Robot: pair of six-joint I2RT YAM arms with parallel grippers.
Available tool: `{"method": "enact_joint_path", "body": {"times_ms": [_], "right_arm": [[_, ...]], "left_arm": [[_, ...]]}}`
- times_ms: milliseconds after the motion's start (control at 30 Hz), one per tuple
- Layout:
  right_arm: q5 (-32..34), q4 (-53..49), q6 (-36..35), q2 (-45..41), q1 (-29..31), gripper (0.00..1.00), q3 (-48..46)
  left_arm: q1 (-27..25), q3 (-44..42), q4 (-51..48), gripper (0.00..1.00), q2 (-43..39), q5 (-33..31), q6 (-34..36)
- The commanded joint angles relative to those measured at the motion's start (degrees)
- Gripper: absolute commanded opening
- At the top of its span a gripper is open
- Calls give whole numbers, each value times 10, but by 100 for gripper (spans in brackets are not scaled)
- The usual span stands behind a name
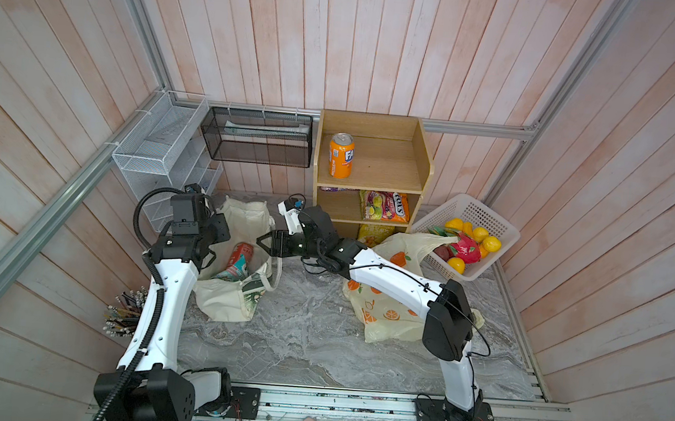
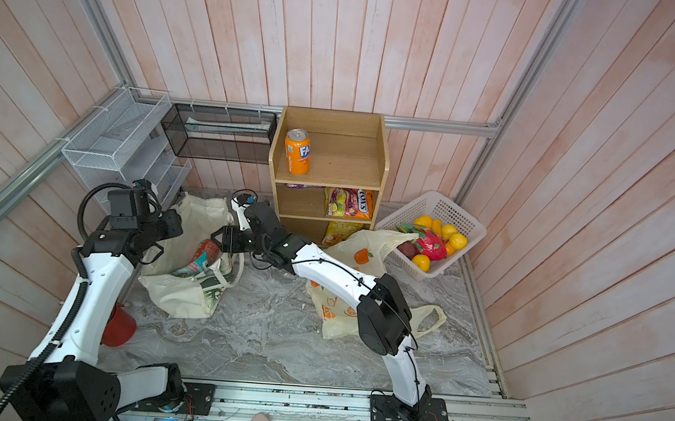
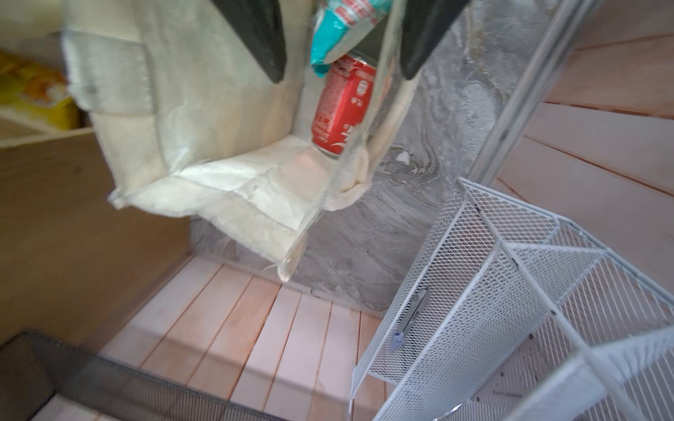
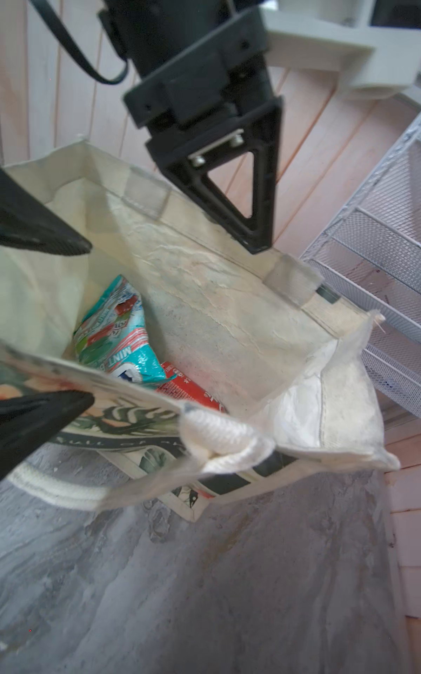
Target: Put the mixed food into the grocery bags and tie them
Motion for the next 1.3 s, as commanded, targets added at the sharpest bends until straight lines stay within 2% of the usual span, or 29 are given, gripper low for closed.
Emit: {"method": "enact_joint_path", "body": {"times_ms": [0,133,300,433,500,567,733,867,1067,1267], "right_arm": [[-17,-9,-19,-77,-21,66,-43],[-23,-14,-31,-171,-53,67,-130],[-17,-16,-33,-322,-133,67,-303],[-29,-18,-27,-440,-255,69,-452],[-41,-22,-32,-484,-318,71,-504],[-48,-28,-43,-512,-381,73,-551],[-74,-26,-83,-512,-490,75,-614],[-84,-16,-105,-484,-536,75,-635],[-90,4,-114,-447,-559,75,-640],[-120,16,-128,-399,-562,75,-640]], "left_arm": [[3,14,21,70,-10,8,-4],[3,25,14,81,-24,10,-11],[3,57,-9,86,-41,48,-26],[-2,68,-23,87,-59,125,-56],[-22,60,-22,89,-71,145,-74],[-62,50,-23,90,-83,142,-93],[-178,24,-11,91,-100,107,-143],[-270,3,-5,91,-107,63,-176],[-365,-31,24,91,-109,36,-221],[-437,-36,45,91,-70,17,-230]]}}
